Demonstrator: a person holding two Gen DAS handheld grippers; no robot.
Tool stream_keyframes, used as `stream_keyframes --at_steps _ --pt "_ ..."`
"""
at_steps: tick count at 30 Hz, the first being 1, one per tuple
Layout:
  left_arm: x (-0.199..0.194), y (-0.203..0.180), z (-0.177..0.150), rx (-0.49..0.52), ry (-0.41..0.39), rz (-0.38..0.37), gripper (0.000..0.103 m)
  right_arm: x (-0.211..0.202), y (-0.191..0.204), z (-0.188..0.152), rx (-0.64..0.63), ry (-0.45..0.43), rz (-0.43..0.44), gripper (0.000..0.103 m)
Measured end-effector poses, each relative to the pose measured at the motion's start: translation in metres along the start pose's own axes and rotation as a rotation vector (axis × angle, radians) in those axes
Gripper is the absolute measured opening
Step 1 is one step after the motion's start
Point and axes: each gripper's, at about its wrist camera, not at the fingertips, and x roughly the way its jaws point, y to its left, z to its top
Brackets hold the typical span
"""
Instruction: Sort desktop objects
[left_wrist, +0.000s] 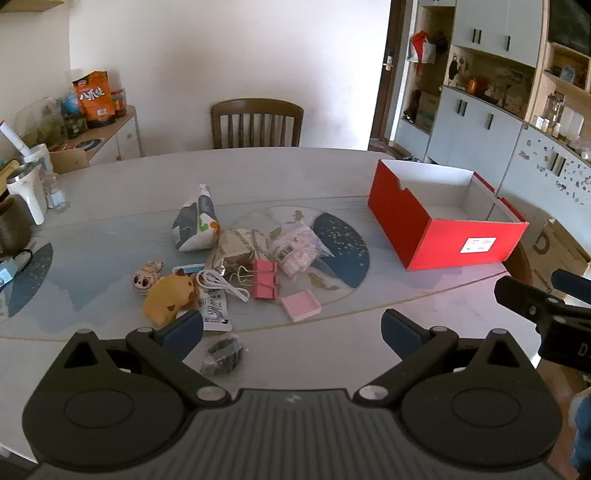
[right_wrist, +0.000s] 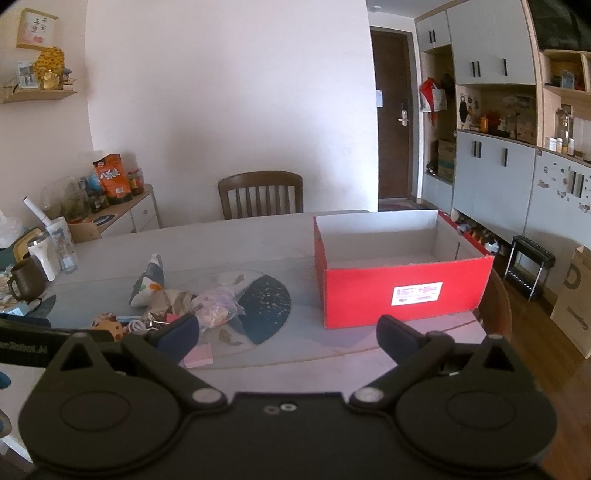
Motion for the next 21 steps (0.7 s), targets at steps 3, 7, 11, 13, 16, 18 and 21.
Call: stream_keyframes --at_steps 3,7,11,13,16,18,21 --pt "-0.001 0.002 0.000 -0.006 -0.006 0.011 0.103 0.002 0.004 0.002 -0.012 0.001 0.031 0.103" --pt "0.001 0.004 -0.003 -0.006 -0.007 0.018 0.103 0.004 0.012 0.003 -0.045 0.002 0.078 0.103" --pt "0.005 0.008 -0.009 0.034 -0.023 0.055 0.103 0.014 0.019 0.006 -0.056 0.020 0.113 0.103" --pt "0.010 0.011 -0.014 0.061 -0.034 0.071 0.103 0.020 0.023 0.006 -0.062 0.028 0.126 0.103" --pt "0.022 0.020 -0.025 0.099 -0.021 0.093 0.103 0.033 0.029 0.002 -0.070 0.051 0.137 0.102" --pt "0.034 0.028 -0.033 0.112 0.001 0.101 0.103 0.041 0.035 -0.001 -0.077 0.066 0.145 0.102" --pt "0.051 0.039 -0.041 0.124 0.025 0.101 0.103 0.057 0.044 -0.007 -0.088 0.096 0.147 0.102"
